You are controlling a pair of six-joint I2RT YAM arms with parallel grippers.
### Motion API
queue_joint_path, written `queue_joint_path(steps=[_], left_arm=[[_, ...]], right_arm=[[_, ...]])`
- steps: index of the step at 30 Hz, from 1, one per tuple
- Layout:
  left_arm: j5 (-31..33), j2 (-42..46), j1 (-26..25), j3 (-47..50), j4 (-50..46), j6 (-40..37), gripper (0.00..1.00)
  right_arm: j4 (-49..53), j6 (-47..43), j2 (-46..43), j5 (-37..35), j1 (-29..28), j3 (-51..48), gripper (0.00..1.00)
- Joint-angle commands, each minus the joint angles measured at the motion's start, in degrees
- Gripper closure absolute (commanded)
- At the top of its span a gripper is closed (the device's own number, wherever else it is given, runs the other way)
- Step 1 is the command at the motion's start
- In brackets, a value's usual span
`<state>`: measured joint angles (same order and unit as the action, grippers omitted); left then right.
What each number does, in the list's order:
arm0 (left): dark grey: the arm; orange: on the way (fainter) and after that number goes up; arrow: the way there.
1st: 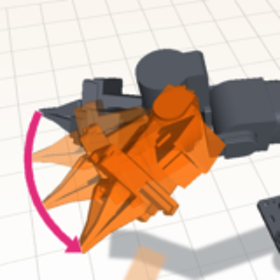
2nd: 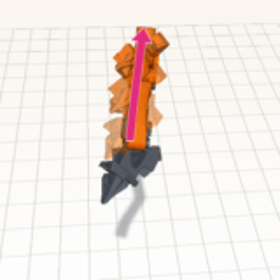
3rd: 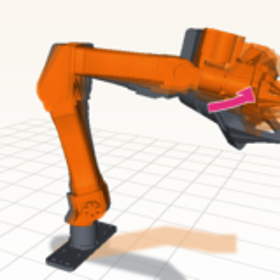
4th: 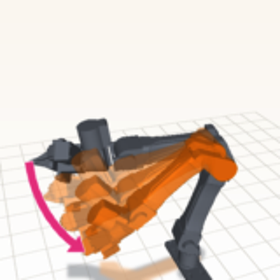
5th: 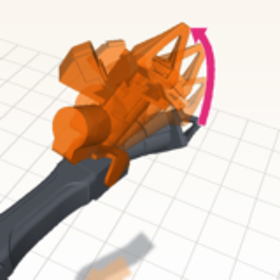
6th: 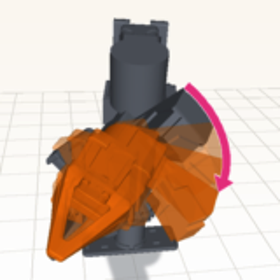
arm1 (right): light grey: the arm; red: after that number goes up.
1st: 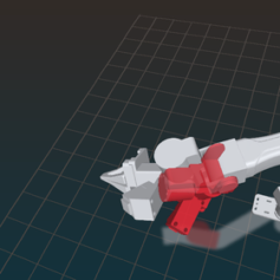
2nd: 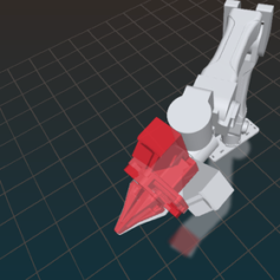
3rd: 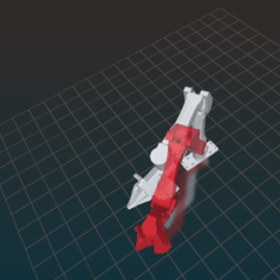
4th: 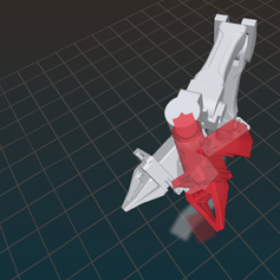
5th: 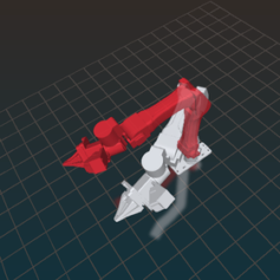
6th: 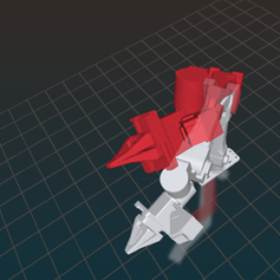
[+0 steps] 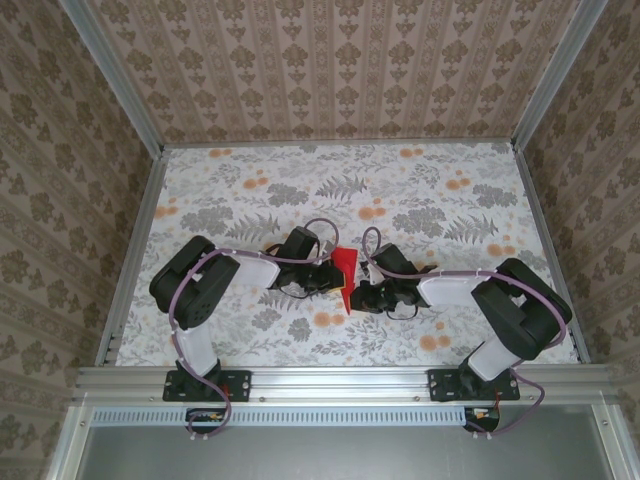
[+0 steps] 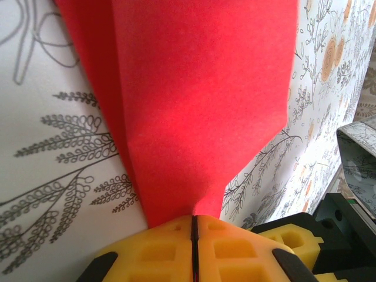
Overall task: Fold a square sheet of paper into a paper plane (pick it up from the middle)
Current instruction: Fold the wing for the fifth time at the center of the table.
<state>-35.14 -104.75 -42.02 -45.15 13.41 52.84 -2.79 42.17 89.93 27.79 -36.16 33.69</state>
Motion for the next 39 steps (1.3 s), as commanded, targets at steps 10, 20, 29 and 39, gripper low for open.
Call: queue_joint_path(steps=[10,20,29,39], left_arm=[[2.4,0.8,0.3,0.4,-3.7,-0.3,0.91],[2.5,1.0,0.3,0.6,-3.7,-0.1,0.91],[1.7,2.9,0.5,-0.3,-4.5,-0.9,0.9],[0.8,1.5,0.8,-3.7,-7.6,-3.8,0.88]], right_arm=[[1.3,1.0,-2.9,-2.0,-1.2,0.5,0.75],[-1.3,2.1,0.7,-0.5,-2.7,1.2,0.84],[10.2,-7.8,-0.6,-3.2,-2.1,4.1,0.93],[23.3,-21.4,-0.2,-3.5,-0.8,10.2,0.94]])
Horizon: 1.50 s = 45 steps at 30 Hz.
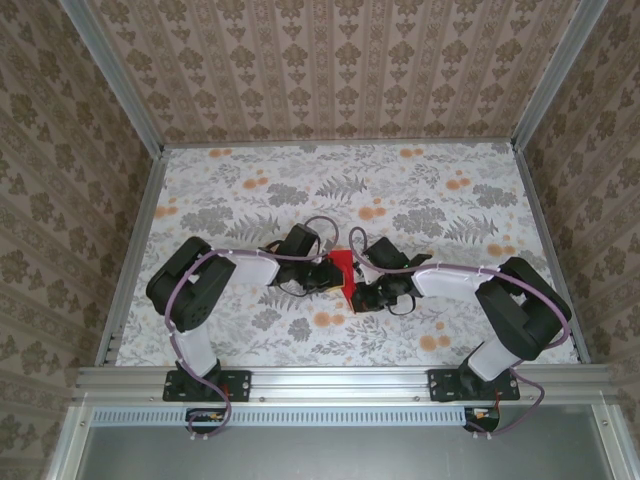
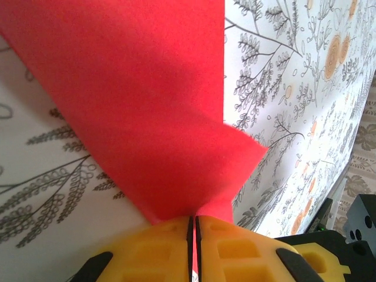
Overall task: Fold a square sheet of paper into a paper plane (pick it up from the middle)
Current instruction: Fold the wing for the fifth time at the center of the table.
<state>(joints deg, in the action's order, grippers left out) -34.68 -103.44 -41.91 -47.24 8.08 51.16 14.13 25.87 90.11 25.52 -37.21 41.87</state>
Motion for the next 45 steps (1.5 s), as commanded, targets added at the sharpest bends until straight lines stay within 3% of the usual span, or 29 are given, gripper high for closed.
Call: queue_joint_path(steps=[1,34,38,45], left_arm=[[0.4,-0.2,0.7,-1.7,-2.4,-2.1,0.88],[-0.3,-5.5,0.9,-6.9,-5.3,-3.1,0.88],[0.2,-6.2,0.9,-7.3,-7.1,-3.2,0.89],[1.0,-7.0,0.9,-7.9,-9.6,-3.5,0.9]], right_arm=[[6.9,-5.2,-0.3,-1.7,0.2,2.5,0.94],[9.2,-5.4,5.7,-9.5,-4.3,3.9,0.91],[8.4,-4.3,4.0,-10.0,-4.3,3.5,0.87],[2.8,1.8,-5.9,-7.8,-1.7,-0.9,0.71]])
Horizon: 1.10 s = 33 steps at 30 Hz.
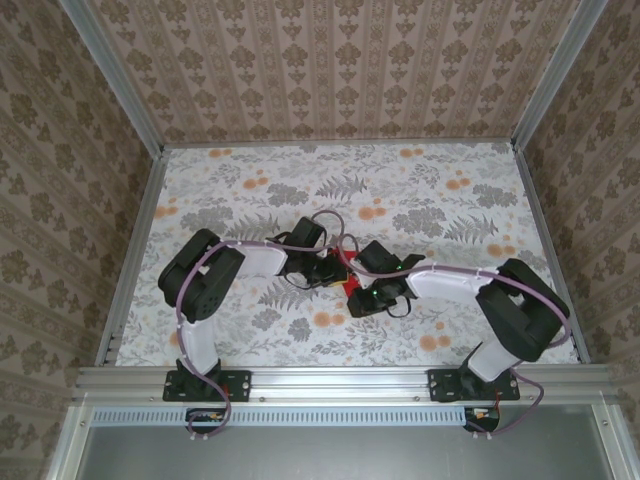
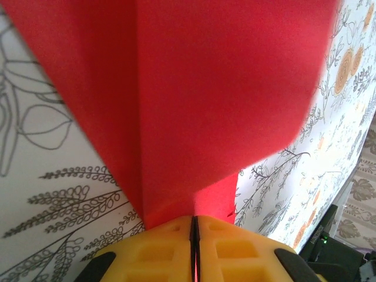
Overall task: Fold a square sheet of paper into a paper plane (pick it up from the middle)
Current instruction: Fold the wing for the fifth time at the center of the table.
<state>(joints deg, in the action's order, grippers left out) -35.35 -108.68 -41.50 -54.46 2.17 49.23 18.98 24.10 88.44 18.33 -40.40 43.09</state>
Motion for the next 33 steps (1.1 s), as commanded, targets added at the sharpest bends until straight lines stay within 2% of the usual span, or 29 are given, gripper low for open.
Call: queue_joint_path(steps=[1,6,9,14,23,33], left_arm=[[1.7,-1.8,0.5,-0.6,-3.9,-1.7,0.9],[1.7,-1.7,0.5,-0.6,-3.9,-1.8,0.9],[1.9,-1.6,0.5,-0.4,-3.8,-1.7,0.9],[2.1,-1.6,0.5,-0.1,-3.8,-1.4,0.91],[2.8,-1.9,0.4,0.5,-3.8,-0.5,0.91],[5.0,-2.4,0.5,1.5,-4.4,1.0,0.92]], right_arm=[[-3.1,4.3,-5.6,0.1,2.2,-2.9,0.71],[-12.1,10.2,-7.3,5.9,4.8,-6.8,0.76],[-18.7,13.3,-4.5,10.3,5.0,-7.2,0.8],[-23.5,15.5,1.4,12.9,5.0,-5.7,0.87],[-25.3,17.0,4.9,13.4,4.8,-8.6,0.9],[-17.9,13.9,3.8,13.1,1.7,-9.1,0.9]])
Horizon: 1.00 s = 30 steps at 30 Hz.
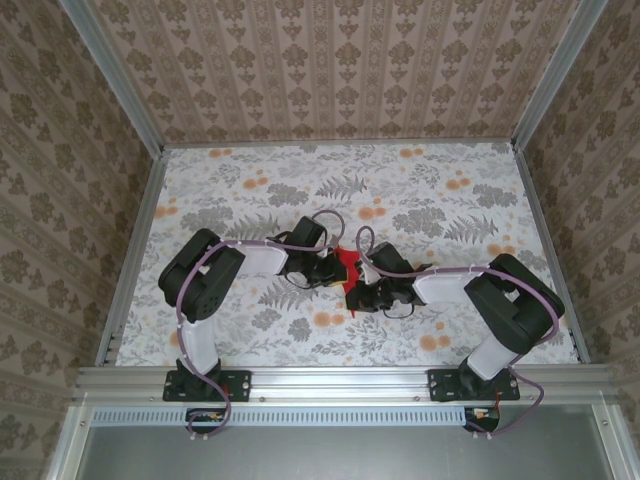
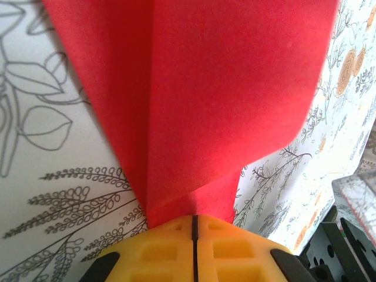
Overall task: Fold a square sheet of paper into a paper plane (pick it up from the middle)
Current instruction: Fold the wing for the fifth time at the center of the table.
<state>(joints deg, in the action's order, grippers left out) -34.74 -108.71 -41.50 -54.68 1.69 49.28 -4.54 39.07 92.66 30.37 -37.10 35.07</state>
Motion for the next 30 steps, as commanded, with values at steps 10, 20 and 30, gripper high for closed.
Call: queue_joint_path(steps=[10,20,30], left_arm=[[4.5,-2.1,0.8,1.7,-3.9,1.1,0.93],[3.2,-1.2,0.6,1.0,-3.8,0.9,0.93],[1.6,-0.6,0.8,0.3,-3.4,-0.2,0.92]], right_arm=[[13.2,-1.0,-6.1,-3.6,-3.9,-3.4,0.89],[11.1,1.5,-9.7,-9.5,-1.6,2.3,0.86],[7.7,2.0,0.2,-10.5,-0.9,5.2,0.89]])
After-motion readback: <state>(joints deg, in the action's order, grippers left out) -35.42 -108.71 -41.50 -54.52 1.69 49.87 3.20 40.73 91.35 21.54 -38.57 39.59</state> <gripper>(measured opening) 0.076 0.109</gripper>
